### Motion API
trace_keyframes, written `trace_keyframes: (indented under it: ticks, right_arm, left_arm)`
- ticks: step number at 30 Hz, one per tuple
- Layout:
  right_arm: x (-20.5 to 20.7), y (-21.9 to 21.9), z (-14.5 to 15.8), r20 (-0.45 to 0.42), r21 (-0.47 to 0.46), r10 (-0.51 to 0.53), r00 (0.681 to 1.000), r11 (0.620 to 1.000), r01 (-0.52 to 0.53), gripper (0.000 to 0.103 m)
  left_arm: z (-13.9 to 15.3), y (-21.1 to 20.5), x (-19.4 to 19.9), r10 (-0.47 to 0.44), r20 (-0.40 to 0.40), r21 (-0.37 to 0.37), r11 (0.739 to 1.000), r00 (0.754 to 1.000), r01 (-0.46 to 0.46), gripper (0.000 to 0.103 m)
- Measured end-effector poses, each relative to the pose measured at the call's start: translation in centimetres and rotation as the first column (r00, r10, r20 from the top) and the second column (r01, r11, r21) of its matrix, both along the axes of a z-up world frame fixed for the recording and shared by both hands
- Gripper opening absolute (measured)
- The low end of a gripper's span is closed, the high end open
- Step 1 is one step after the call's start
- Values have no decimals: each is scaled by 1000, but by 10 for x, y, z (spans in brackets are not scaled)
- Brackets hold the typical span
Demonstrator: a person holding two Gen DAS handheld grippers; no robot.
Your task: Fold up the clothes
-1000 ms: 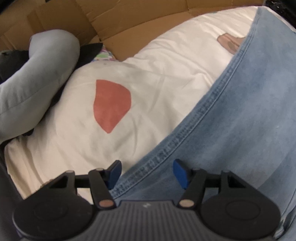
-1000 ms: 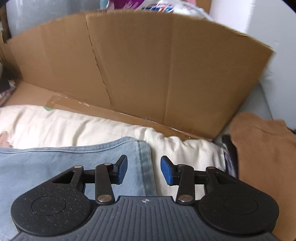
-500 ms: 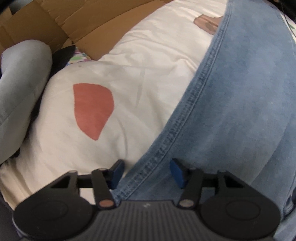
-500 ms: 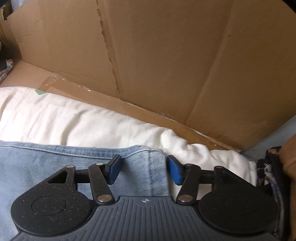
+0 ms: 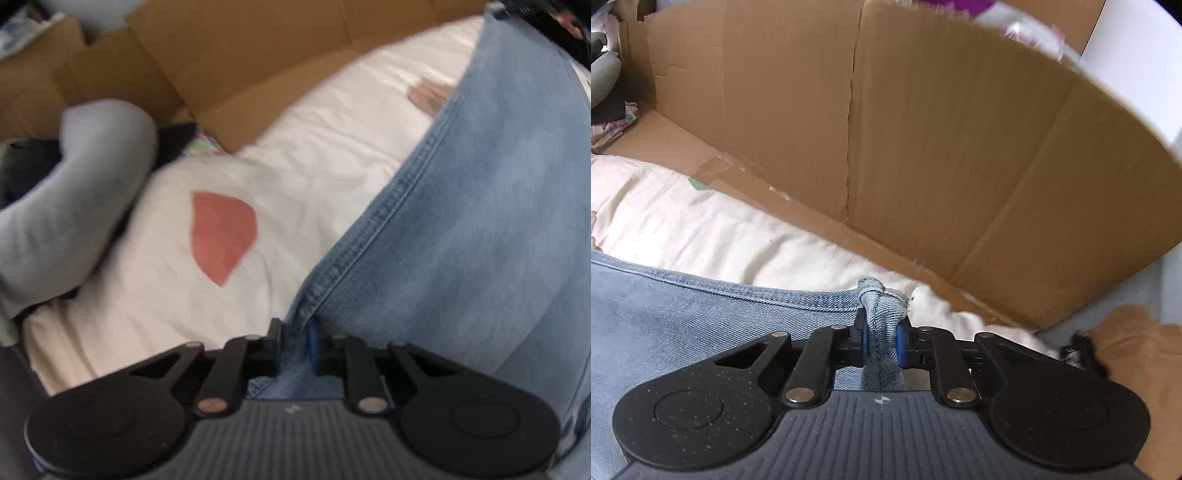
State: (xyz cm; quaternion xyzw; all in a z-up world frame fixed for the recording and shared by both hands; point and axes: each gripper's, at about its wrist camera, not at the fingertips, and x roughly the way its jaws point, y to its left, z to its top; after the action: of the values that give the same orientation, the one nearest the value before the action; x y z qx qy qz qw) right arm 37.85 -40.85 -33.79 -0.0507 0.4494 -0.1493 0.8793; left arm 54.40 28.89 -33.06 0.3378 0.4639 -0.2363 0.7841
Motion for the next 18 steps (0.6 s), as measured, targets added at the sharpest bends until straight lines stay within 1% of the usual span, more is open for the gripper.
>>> trace_keyframes:
  ticks: [2, 5, 11, 14, 18]
  right_arm:
    - [-4, -4, 11, 31, -4, -40, 999, 999, 40, 12]
    - [-11, -15, 27, 83, 51, -130, 988, 991, 126, 12]
    - [-14, -14, 45, 118, 16, -159, 980, 987, 158, 12]
    - [-10, -17, 45, 125, 3, -180, 976, 984, 181, 11]
    - [1, -24, 38, 123, 16, -229, 966, 973, 229, 10]
  left_arm:
    - [7, -3, -3, 23, 39, -18, 1000, 999, -22, 13]
    - [13, -8, 0, 54, 86, -33, 998, 995, -51, 13]
    - [10, -14, -2, 126, 180, -44, 992, 975, -120, 12]
    - [8, -14, 0, 156, 191, -59, 987, 969, -148, 12]
    - [6, -15, 7, 165, 194, -68, 986, 967, -155, 12]
